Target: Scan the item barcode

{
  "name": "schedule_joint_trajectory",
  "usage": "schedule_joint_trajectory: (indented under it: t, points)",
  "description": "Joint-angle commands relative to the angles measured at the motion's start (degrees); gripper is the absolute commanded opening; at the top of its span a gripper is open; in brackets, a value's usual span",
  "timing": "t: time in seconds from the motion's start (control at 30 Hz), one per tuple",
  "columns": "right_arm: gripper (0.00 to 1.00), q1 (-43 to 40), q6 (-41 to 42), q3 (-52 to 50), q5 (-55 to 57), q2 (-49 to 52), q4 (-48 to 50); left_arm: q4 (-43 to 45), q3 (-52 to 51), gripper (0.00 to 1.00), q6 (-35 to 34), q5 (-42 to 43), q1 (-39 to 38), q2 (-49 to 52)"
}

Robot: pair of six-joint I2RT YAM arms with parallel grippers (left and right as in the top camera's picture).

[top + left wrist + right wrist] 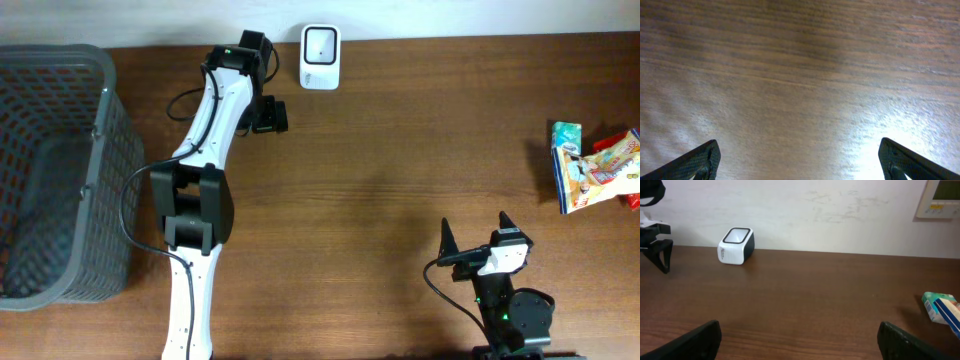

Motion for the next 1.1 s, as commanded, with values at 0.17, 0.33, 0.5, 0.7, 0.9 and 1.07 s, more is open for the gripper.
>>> schedule_joint_trajectory:
  t: [0.17,0.33,0.5,0.7,0.9,1.07]
  points:
    - [0.99,0.48,-0.39,-0.42,-0.33,-0.39,-0.07,1.51,-0.57,0.99,-0.57,-8.28,-6.51,-25.51]
    - [0.99,0.48,-0.37,-0.42,-0.33,-0.39,-0.07,18.64,-25.33,0.99,-0.57,-11.76,-10.16,-39.39]
    - [0.99,0.48,-0.39,-0.42,-0.33,-0.39,-0.07,32.74,-61.68,0.99,-0.57,-13.44,-10.10,-66.86]
    - [0.99,0.48,-0.37,-0.42,-0.33,-0.39,-0.07,25.83,-72.00,0.99,1.62,-16.00,-10.05,-88.76]
    - [0.99,0.48,-0.39,-0.42,-0.33,-0.39,-0.07,64.17,-105.81,0.99,16.24,3.50,-1.79,-109.35]
    - [0.99,0.48,-0.37,-0.42,-0.33,-0.39,-0.07,73.16,-123.86,0.99,16.26,11.02,12.81,-130.79]
